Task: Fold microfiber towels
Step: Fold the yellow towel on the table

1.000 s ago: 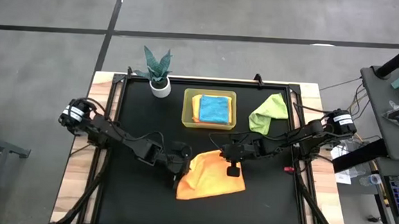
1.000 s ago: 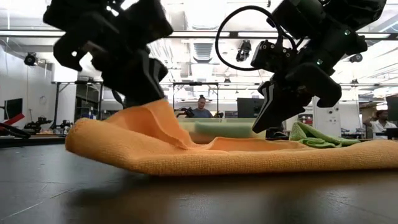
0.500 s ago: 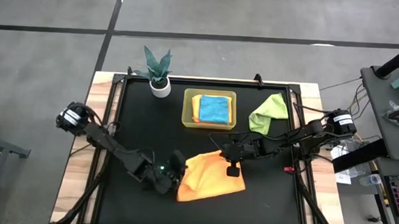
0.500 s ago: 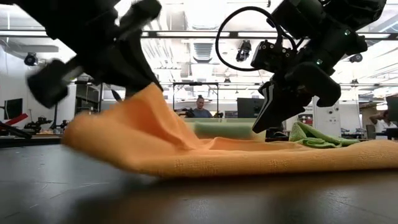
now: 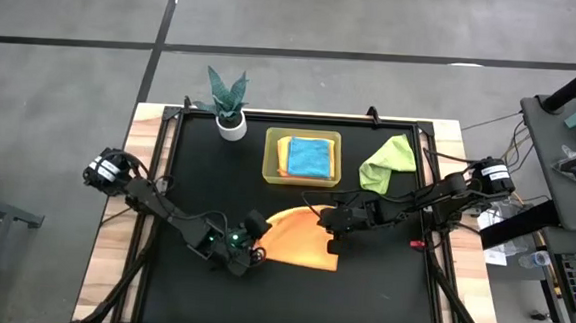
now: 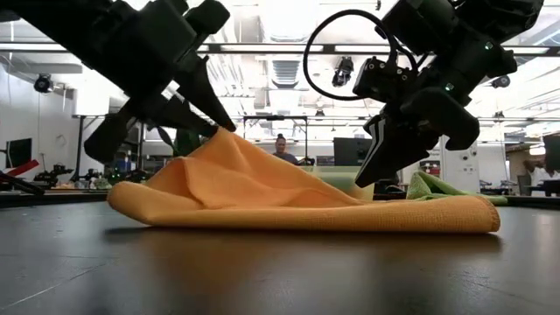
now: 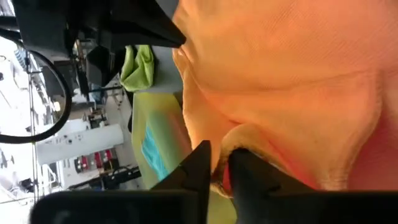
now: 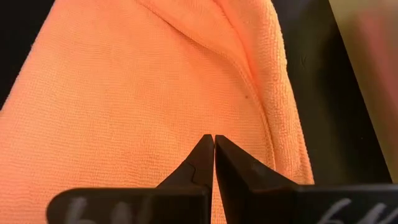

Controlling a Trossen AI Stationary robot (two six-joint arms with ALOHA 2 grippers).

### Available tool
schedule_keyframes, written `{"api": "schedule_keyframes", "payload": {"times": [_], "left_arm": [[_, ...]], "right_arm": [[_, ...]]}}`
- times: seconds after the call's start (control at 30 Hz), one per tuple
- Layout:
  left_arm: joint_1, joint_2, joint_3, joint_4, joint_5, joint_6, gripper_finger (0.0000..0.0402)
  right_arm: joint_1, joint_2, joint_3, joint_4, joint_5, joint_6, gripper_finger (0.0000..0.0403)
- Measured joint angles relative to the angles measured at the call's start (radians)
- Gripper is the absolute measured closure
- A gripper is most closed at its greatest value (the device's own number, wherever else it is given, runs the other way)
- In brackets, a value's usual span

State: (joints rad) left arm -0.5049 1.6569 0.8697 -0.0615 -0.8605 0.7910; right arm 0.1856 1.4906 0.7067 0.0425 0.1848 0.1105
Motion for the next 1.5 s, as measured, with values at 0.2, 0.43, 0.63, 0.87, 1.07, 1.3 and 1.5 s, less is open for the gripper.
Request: {"api": "schedule_keyframes", "payload": {"times": [0.2, 0.43, 0.63, 0.87, 1.07, 1.3, 1.5], "left_arm": [[0.001, 0.0, -0.014, -0.008, -0.047, -0.001, 0.0272], [0.008, -0.006, -0.014, -0.059, -0.126, -0.315, 0.0204], [0.008, -0.005, -0.014, -0.108, -0.125, -0.544, 0.0199], [0.008, -0.007, -0.014, -0.106, -0.041, -0.782, 0.0198], [0.007, -0.007, -0.014, -0.105, 0.084, -0.889, 0.0198], [0.012, -0.007, -0.014, -0.104, 0.082, -0.928, 0.0198], [0.054, 0.006, -0.022, -0.067, 0.152, -1.105, 0.0198]], "right_arm": [[0.0, 0.0, 0.0, 0.0, 0.0, 0.002, 0.0394], [0.023, 0.003, -0.001, 0.036, -0.052, 0.043, 0.0394], [0.066, 0.052, -0.001, 0.157, -0.114, 0.047, 0.0394], [0.103, 0.113, 0.003, 0.06, -0.219, 0.097, 0.0394], [0.104, 0.061, 0.007, -0.206, -0.428, 0.123, 0.0394], [0.105, -0.056, -0.002, -0.427, -0.467, 0.124, 0.0394], [0.105, -0.19, 0.001, -0.399, -0.253, 0.113, 0.0394]]}}
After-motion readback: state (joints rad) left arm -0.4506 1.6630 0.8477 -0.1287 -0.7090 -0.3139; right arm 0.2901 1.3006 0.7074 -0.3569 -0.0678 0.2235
